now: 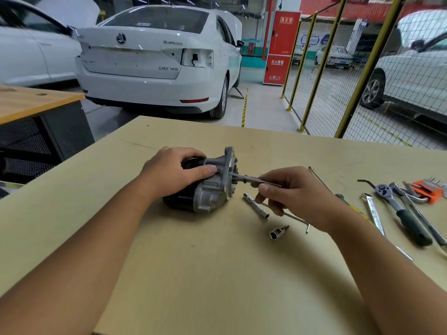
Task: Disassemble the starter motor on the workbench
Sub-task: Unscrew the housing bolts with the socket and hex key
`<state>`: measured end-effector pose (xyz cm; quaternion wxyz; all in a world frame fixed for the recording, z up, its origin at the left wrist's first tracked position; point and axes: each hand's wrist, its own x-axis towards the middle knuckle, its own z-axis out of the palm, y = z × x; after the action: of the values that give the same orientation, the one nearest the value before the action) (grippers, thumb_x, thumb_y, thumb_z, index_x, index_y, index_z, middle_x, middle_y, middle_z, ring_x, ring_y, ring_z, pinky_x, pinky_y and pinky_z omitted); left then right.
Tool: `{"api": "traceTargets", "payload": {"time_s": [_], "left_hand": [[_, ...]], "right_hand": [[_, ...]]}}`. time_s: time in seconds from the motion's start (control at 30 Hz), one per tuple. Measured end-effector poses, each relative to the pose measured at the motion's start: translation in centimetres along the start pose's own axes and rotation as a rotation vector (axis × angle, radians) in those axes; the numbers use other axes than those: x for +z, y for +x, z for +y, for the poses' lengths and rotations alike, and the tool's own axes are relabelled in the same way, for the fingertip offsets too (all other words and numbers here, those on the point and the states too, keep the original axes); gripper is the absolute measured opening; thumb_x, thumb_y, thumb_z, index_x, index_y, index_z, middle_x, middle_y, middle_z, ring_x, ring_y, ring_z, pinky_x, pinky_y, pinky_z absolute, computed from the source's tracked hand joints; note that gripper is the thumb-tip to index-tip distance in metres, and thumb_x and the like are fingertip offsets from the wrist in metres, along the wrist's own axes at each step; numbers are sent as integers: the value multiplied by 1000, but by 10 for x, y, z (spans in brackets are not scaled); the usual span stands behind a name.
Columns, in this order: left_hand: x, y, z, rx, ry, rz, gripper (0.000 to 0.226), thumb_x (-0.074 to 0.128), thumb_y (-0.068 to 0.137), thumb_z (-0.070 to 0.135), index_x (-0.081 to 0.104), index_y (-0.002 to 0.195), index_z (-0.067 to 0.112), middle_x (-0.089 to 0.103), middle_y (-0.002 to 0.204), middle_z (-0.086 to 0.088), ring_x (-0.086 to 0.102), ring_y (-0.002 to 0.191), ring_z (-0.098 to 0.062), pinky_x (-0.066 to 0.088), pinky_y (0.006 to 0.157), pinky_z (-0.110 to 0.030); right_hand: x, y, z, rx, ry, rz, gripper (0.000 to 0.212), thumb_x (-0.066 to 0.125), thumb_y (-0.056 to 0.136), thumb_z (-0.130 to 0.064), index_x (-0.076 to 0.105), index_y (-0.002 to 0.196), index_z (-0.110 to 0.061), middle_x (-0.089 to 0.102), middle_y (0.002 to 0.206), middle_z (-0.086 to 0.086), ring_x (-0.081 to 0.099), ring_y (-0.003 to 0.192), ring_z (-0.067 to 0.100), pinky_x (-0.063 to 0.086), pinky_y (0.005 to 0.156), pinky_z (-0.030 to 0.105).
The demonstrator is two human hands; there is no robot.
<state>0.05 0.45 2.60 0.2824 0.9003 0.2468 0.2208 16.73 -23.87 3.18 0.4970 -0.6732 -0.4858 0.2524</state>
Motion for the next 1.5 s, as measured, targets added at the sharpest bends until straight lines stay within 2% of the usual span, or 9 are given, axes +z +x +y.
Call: {"api": "traceTargets", "payload": {"time_s": [0.1, 0.23, 0.43, 0.67, 0.8, 1.0, 1.2, 1.37, 1.5], "left_hand": [[0, 0, 0, 4, 7, 2, 73, 54, 59, 93, 71, 114, 48, 70, 114, 20, 63, 113, -14, 51, 100, -46], [0, 0, 0, 10, 16, 1, 74, 54, 60, 94, 71, 115, 47, 70, 115, 20, 63, 113, -14, 51, 100, -46], [-1, -1, 2, 14, 16, 8, 74, 55, 59, 93, 74, 113, 46, 71, 113, 23, 63, 113, -12, 52, 100, -46], [0, -6, 8, 2, 8, 15, 76, 58, 57, 91, 75, 114, 44, 71, 114, 20, 63, 114, -12, 52, 101, -45], [1, -9, 12, -12, 18, 13, 78, 57, 55, 92, 74, 115, 44, 71, 117, 17, 63, 114, -14, 52, 101, -44], [7, -12, 15, -10, 116, 38, 71, 47, 60, 93, 69, 111, 50, 68, 111, 20, 57, 113, -16, 51, 97, -46], [9, -10, 15, -3, 112, 54, 66, 47, 63, 94, 68, 109, 52, 69, 108, 21, 58, 112, -15, 50, 97, -47], [14, -12, 20, -6, 146, 73, 71, 40, 63, 95, 68, 111, 50, 68, 111, 21, 52, 115, -16, 45, 100, -48], [19, -10, 23, -16, 161, 93, 70, 39, 66, 94, 67, 112, 49, 68, 111, 20, 52, 117, -17, 44, 100, -49]], "right_hand": [[4, 0, -4, 37, 33, 24, 23, 55, 103, -17, 71, 94, -3, 65, 70, 12, 38, 53, 21, 35, 51, 32], [11, 0, -9, 105, 14, 69, 41, 48, 105, -33, 62, 80, -4, 60, 63, 10, 33, 48, 18, 28, 47, 29], [13, 1, -8, 96, -51, 142, 34, 55, 102, -28, 65, 80, -5, 63, 63, 6, 40, 48, 12, 33, 46, 24], [8, 3, -3, -45, -357, 268, 21, 65, 95, -24, 73, 76, -23, 72, 69, -6, 45, 45, 4, 36, 45, 18], [0, 3, -1, -111, -553, 310, 19, 72, 90, -27, 73, 71, -30, 68, 65, -6, 53, 58, 12, 42, 56, 31], [-7, 4, 2, -136, -627, 305, 24, 69, 90, -37, 63, 69, -44, 65, 66, -14, 54, 61, 10, 46, 60, 33], [-6, 5, 2, -98, -699, 305, 26, 57, 91, -50, 63, 74, -32, 65, 63, -1, 59, 62, 19, 51, 62, 37], [-5, 6, 2, 67, -403, 360, 40, 56, 97, -45, 72, 69, -21, 71, 65, -5, 53, 50, 4, 49, 61, 35], [-6, 6, 2, 68, -432, 450, 44, 60, 95, -48, 70, 63, -20, 69, 60, -7, 51, 46, 2, 47, 58, 30]]}}
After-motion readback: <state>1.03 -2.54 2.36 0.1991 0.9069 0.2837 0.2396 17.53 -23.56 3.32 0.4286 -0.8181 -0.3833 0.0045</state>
